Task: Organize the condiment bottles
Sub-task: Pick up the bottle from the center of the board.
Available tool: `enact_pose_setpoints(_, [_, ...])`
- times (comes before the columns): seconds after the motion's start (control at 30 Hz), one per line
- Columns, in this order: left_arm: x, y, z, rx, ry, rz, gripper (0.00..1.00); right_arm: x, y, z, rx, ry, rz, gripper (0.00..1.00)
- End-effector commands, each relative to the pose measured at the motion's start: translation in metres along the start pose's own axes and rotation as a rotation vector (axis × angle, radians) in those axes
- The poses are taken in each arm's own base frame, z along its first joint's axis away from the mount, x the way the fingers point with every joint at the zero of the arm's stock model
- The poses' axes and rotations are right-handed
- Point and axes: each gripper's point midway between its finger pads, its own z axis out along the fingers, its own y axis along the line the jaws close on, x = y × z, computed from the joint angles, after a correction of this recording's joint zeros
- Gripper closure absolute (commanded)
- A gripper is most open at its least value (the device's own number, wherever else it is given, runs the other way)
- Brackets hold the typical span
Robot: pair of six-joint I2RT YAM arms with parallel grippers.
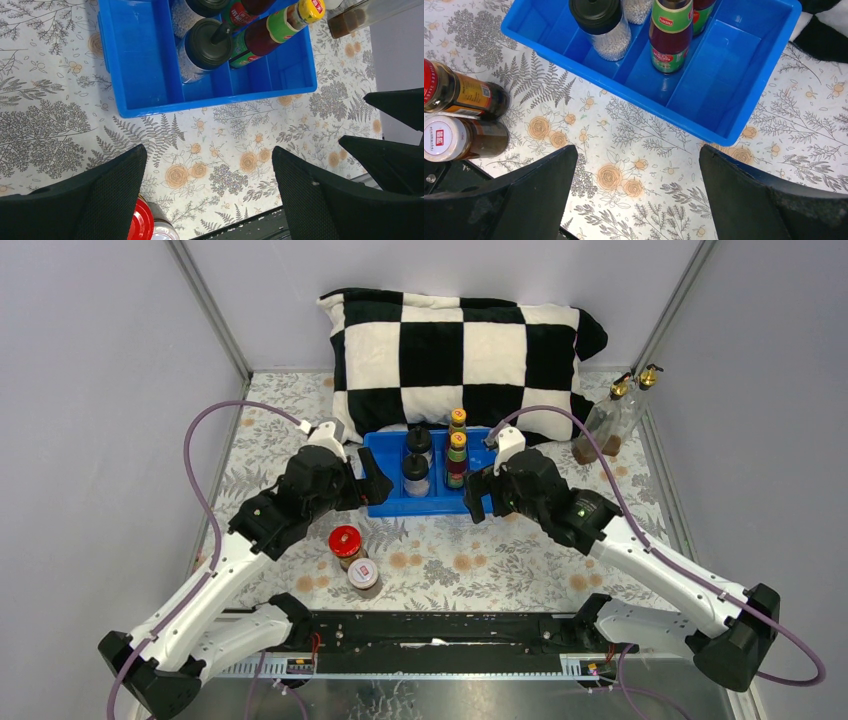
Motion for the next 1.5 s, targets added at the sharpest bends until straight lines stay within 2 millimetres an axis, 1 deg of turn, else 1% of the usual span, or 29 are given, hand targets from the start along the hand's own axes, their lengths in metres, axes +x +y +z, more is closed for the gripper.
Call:
enact_pose_setpoints(0.0, [-0.007,-0.009,0.004,0.038,-0.031,0.018,0.01,-0.011,0.0,-0.002,-0.001,-0.057,0.034,0.0])
enact_pose_setpoints(0.23, [-0.006,-0.01,0.008,0.039,-0.028,0.024,0.01,-0.01,0.001,-0.001,-0.007,-0.055,0.036,0.0])
enact_pose_setpoints(0.5, [-0.009,-0.017,0.007,0.086,-0.054,0.012,0.01,-0.006,0.002,0.001,-0.015,-0.051,0.046,0.0])
enact_pose_setpoints(0.57, [-0.011,-0.021,0.006,0.115,-0.069,0.01,0.01,-0.006,0.004,0.001,-0.023,-0.055,0.051,0.0])
enact_pose_setpoints(0.67, [-0.018,-0.036,0.002,0.225,-0.14,0.003,0.01,-0.007,0.006,-0.001,-0.04,-0.075,0.074,0.0])
enact_pose_setpoints(0.73, [-0.026,-0.053,-0.003,0.342,-0.212,-0.008,0.01,-0.011,0.016,-0.004,-0.097,-0.11,0.107,0.0])
enact_pose_setpoints(0.8, [-0.032,-0.066,-0.003,0.423,-0.258,0.001,0.01,-0.014,0.034,-0.007,-0.203,-0.151,0.143,0.0])
enact_pose_setpoints(0.87, [-0.036,-0.077,0.005,0.467,-0.261,0.031,0.01,-0.018,0.054,-0.012,-0.326,-0.184,0.172,0.0])
enact_pose_setpoints(0.9, [-0.035,-0.083,0.009,0.497,-0.251,0.048,0.01,-0.017,0.064,-0.014,-0.384,-0.184,0.18,0.0])
enact_pose_setpoints(0.93, [-0.034,-0.088,0.013,0.523,-0.248,0.064,0.01,-0.024,0.074,-0.017,-0.444,-0.209,0.191,0.0])
enact_pose_setpoints(1.0, [-0.035,-0.096,0.018,0.57,-0.252,0.091,0.01,-0.021,0.093,-0.024,-0.563,-0.201,0.192,0.01])
enact_pose_setpoints(1.03, [-0.035,-0.099,0.018,0.604,-0.252,0.106,0.01,-0.023,0.101,-0.03,-0.626,-0.215,0.198,0.02])
enact_pose_setpoints(1.1, [-0.036,-0.104,0.02,0.662,-0.232,0.12,0.01,-0.021,0.111,-0.037,-0.7,-0.229,0.213,0.03])
enact_pose_setpoints(1.17, [-0.036,-0.112,0.016,0.741,-0.203,0.139,0.01,-0.016,0.118,-0.043,-0.765,-0.225,0.217,0.05])
enact_pose_setpoints(1.27, [-0.04,-0.117,0.012,0.826,-0.182,0.144,0.01,-0.012,0.132,-0.056,-0.885,-0.231,0.218,0.07])
enact_pose_setpoints(1.3, [-0.037,-0.121,0.007,0.879,-0.157,0.155,0.01,-0.012,0.136,-0.061,-0.927,-0.242,0.218,0.07])
enact_pose_setpoints(1.4, [-0.033,-0.124,-0.001,0.971,-0.113,0.147,0.01,-0.012,0.146,-0.074,-1.031,-0.254,0.208,0.07])
enact_pose_setpoints(1.47, [-0.027,-0.128,-0.007,1.04,-0.083,0.147,0.01,-0.015,0.149,-0.081,-1.074,-0.284,0.21,0.07])
